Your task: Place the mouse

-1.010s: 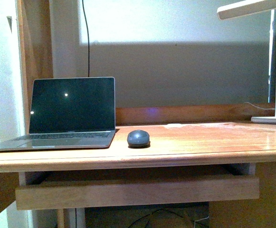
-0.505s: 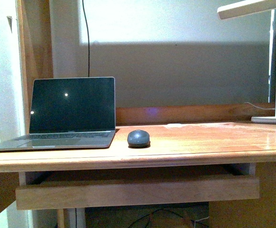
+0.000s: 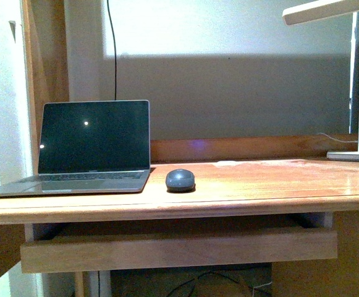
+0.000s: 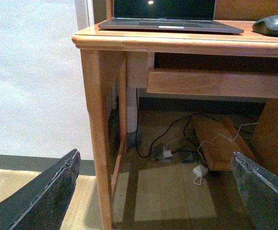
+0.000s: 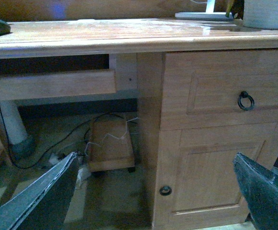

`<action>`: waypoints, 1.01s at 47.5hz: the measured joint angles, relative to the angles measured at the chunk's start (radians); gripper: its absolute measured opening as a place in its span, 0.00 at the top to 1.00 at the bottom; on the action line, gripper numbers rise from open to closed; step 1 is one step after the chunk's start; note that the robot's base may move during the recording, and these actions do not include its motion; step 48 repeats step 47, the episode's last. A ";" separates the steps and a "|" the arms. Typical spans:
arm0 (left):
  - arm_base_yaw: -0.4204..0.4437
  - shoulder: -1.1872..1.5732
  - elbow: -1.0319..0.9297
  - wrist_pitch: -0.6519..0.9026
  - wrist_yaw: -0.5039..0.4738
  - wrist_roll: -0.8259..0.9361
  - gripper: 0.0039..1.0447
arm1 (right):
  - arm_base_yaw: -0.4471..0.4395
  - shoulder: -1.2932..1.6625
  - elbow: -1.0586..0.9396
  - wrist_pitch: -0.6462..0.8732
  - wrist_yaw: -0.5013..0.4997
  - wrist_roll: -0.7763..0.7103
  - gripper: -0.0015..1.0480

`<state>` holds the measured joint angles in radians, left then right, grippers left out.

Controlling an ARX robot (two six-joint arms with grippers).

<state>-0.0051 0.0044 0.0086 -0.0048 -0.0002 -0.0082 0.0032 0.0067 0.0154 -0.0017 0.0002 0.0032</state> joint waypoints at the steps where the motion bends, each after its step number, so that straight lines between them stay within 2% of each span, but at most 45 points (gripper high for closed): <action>1: 0.000 0.000 0.000 0.000 0.000 0.000 0.07 | 0.000 0.000 0.000 0.000 0.000 0.000 0.07; 48: 0.000 0.000 0.000 0.000 0.000 0.000 0.07 | 0.000 0.000 0.000 0.000 0.000 0.000 0.07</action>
